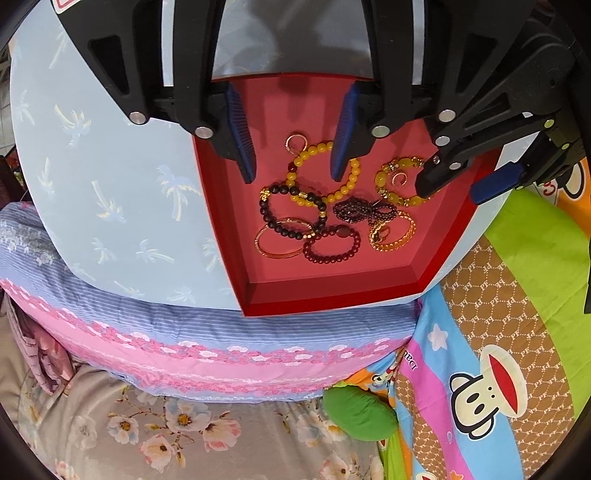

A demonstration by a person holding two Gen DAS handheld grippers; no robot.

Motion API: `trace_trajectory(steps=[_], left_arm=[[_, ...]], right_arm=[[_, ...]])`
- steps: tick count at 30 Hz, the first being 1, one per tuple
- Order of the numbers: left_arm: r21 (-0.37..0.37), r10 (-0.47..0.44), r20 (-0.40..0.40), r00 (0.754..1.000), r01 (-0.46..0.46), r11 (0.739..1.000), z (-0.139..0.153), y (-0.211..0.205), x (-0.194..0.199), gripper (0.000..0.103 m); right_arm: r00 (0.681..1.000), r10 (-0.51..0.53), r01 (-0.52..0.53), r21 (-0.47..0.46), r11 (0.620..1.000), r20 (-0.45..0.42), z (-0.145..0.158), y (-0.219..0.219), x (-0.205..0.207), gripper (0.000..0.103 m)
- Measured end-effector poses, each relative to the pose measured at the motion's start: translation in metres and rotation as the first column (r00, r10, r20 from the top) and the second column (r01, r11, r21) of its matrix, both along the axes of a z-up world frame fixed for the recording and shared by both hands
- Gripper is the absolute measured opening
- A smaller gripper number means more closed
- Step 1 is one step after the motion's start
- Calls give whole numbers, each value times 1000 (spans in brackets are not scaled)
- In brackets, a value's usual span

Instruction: Organize jewelry

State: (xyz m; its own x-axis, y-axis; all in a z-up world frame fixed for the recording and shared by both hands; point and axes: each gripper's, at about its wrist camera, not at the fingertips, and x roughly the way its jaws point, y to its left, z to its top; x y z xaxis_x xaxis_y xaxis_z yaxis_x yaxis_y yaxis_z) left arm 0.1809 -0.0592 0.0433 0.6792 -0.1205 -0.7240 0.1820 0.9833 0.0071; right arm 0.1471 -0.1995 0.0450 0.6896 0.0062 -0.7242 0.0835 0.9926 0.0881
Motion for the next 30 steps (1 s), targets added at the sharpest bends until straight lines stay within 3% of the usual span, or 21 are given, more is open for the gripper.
trace_trajectory(steps=[9, 11, 16, 30], left_arm=[[-14, 6, 8, 1000, -6, 1000, 6, 3, -13, 63], [-16, 18, 6, 1000, -18, 1000, 6, 5, -17, 68], [-45, 42, -6, 999, -43, 998, 7, 13, -27, 72], [-47, 73, -4, 997, -73, 996, 5, 25, -59, 85]], right_arm=[[1000, -10, 11, -20, 1000, 23, 9, 1, -16, 48], [999, -18, 19, -28, 999, 26, 11, 1, -21, 51], [999, -33, 34, -31, 999, 41, 15, 0, -35, 63], [997, -56, 59, -58, 997, 45, 17, 1, -69, 84]])
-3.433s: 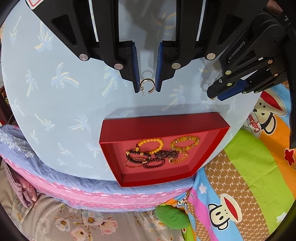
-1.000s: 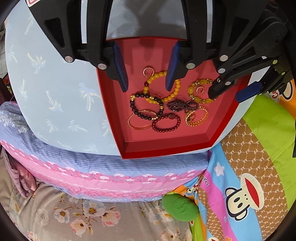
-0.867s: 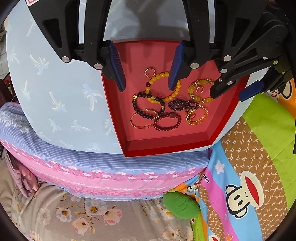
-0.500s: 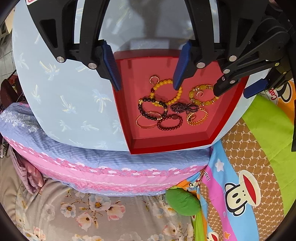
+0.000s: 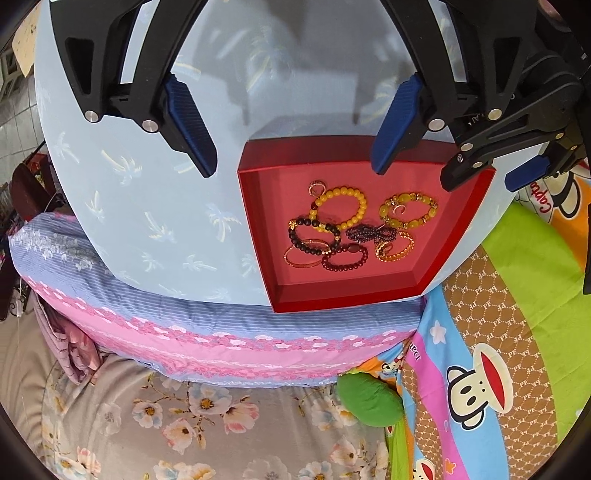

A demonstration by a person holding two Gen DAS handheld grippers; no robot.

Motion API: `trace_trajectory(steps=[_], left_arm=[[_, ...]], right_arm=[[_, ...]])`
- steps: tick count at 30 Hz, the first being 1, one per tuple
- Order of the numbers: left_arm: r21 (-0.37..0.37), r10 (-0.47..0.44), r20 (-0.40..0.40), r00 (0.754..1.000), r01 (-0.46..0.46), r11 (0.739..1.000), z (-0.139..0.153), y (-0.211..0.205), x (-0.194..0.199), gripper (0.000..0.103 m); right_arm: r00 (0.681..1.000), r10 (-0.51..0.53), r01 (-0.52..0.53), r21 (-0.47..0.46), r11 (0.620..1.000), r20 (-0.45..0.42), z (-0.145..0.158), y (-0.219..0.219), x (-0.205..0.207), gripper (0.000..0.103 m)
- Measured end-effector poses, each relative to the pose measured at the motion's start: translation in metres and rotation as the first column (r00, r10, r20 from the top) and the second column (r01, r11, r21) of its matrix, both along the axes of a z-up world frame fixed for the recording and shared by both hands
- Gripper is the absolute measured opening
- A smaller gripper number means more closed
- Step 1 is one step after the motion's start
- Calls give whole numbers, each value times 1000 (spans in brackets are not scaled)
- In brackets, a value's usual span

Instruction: Organize jewelry

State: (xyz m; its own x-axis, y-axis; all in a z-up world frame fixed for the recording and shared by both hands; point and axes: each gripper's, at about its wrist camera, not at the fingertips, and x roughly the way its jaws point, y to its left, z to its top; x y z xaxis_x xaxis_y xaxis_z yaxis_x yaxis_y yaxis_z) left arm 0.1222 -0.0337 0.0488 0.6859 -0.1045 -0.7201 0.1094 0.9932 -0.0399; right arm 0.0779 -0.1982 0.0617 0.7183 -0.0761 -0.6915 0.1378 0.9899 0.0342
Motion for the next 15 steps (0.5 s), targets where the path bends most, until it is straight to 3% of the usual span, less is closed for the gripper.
trace_trajectory(steps=[15], left_arm=[[12, 6, -11, 1000, -6, 1000, -7, 2, -16, 88]], right_arm=[[999, 4, -3, 19, 1000, -53, -9, 0, -13, 85]])
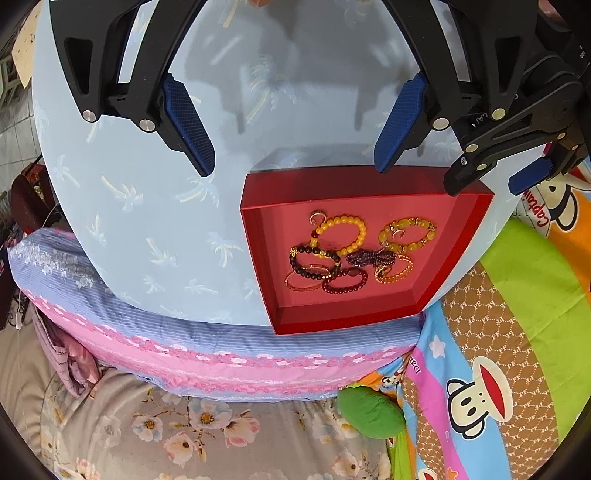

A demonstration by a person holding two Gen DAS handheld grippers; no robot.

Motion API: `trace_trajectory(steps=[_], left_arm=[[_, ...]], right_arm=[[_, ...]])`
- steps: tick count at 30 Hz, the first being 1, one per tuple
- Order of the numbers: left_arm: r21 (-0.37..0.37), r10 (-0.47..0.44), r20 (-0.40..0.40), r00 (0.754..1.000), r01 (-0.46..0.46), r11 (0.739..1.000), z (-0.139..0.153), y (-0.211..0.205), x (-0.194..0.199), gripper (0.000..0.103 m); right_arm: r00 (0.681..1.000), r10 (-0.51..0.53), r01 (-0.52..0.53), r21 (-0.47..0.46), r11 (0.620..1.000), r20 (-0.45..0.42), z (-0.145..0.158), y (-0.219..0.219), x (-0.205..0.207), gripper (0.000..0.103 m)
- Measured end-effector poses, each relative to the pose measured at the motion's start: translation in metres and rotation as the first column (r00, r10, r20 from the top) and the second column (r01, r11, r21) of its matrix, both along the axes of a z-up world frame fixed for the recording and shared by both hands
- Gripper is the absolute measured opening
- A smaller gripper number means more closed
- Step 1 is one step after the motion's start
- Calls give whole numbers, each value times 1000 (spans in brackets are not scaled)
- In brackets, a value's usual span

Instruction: Organize jewelry

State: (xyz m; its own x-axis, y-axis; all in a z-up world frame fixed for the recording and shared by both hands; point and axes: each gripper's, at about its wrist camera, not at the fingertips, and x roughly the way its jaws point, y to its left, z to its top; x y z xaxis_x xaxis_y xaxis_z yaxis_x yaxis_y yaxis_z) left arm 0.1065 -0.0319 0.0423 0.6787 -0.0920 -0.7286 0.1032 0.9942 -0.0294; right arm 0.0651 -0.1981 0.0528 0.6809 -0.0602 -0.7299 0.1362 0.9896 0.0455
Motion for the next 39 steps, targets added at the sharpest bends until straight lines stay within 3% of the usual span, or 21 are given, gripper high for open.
trace_trajectory(steps=[5, 8, 16, 22, 39], left_arm=[[0, 4, 0, 1000, -4, 1000, 0, 1, -3, 90], [-1, 16, 7, 1000, -16, 1000, 0, 2, -4, 94], [1, 17, 6, 1000, -17, 1000, -1, 2, -7, 94], [-1, 14, 2, 1000, -14, 1000, -3, 1, -8, 95], [35, 10, 8, 1000, -10, 999, -5, -2, -12, 95]], right_arm=[[1000, -11, 12, -21, 1000, 14, 0, 1, -5, 87], [999, -24, 25, -39, 999, 23, 1, 0, -6, 98], [999, -29, 29, -16, 999, 18, -2, -3, -9, 97], [1000, -10, 10, 50, 999, 0, -9, -9, -9, 97], [999, -42, 43, -47, 998, 27, -6, -3, -16, 97]])
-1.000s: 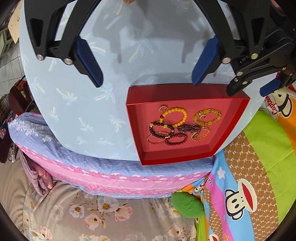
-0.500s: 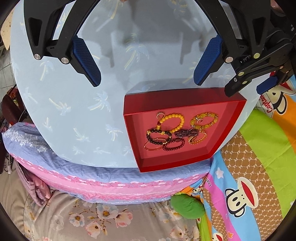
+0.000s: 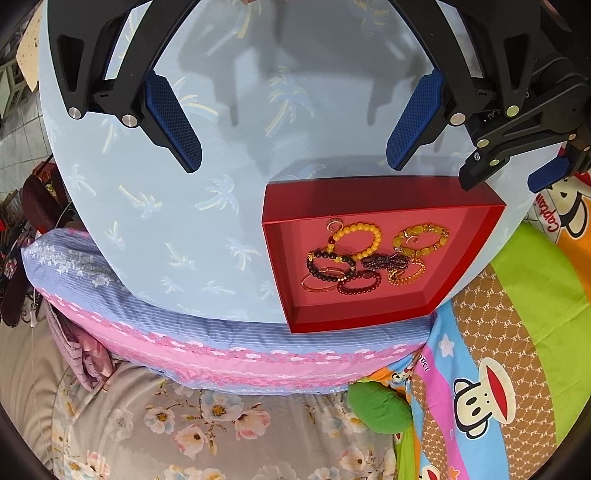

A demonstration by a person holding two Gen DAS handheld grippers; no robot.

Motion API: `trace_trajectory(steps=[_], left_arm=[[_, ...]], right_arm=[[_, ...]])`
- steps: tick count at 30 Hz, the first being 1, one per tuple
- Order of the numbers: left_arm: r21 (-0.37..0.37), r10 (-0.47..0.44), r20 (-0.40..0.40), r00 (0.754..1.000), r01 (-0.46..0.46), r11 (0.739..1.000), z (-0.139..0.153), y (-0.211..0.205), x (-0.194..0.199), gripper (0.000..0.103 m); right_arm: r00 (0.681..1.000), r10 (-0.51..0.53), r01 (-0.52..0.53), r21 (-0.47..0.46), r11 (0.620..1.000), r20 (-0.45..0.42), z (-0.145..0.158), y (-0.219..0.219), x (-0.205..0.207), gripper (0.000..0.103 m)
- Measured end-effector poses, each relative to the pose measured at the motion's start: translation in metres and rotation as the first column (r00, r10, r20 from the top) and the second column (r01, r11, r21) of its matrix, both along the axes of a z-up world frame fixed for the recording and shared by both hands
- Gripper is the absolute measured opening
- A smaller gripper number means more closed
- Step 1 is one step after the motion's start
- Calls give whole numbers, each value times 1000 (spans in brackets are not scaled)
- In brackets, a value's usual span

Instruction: Organize jewelry

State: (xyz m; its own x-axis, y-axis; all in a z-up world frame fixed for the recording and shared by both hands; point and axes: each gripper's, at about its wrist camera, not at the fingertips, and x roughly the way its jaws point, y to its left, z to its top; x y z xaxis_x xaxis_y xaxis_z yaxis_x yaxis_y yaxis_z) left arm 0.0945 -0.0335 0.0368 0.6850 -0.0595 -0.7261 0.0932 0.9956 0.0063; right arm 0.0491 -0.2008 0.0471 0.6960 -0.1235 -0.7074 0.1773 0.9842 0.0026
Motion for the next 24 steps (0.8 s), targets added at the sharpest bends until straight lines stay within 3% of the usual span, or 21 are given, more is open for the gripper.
trace_trajectory(steps=[24], left_arm=[[32, 6, 3, 1000, -6, 999, -1, -2, -2, 95]], right_arm=[[1000, -7, 7, -1, 1000, -12, -6, -1, -2, 97]])
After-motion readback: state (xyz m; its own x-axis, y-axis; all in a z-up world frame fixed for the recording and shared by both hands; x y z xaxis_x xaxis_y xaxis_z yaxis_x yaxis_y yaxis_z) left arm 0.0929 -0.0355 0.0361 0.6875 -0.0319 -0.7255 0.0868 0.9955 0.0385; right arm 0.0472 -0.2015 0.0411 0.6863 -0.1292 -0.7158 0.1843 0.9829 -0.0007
